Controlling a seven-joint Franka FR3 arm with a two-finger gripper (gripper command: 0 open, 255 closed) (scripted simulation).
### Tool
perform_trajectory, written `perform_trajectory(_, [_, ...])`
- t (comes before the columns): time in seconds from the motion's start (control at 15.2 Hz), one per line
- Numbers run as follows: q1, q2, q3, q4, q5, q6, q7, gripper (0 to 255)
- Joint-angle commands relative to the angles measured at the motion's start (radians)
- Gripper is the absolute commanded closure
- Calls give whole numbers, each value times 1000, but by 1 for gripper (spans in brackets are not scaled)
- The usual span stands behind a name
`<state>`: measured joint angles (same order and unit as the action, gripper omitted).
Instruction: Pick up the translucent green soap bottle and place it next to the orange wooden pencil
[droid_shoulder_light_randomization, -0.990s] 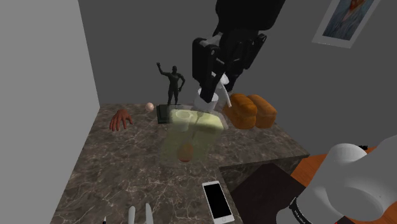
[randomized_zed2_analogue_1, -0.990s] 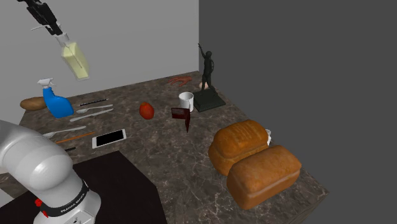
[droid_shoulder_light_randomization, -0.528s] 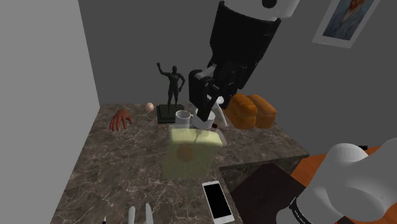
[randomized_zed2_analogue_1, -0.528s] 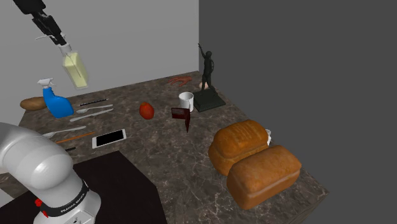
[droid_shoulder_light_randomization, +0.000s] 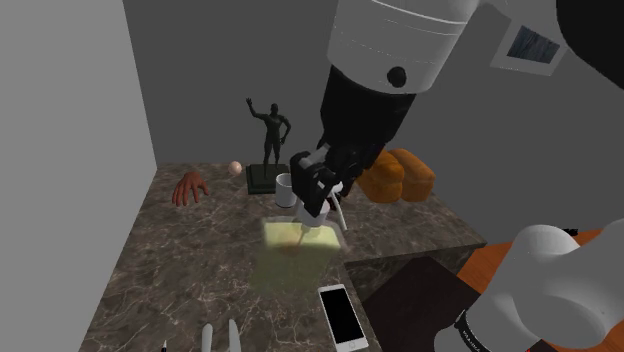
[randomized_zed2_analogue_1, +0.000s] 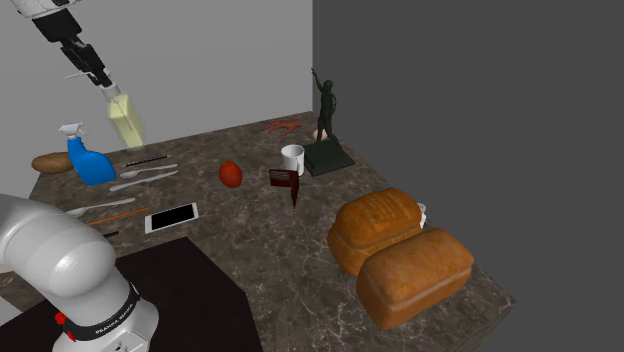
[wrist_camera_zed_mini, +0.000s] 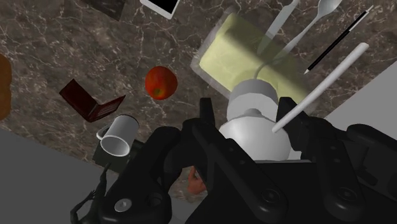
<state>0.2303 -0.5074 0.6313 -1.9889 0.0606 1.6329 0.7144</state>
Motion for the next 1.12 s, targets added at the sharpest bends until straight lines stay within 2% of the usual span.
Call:
perform_trajectory(0.0, [5,-10,1,-35,5,27,2,255])
perform_trajectory(1.06, [24,-27,36,-258,30,233,28,255])
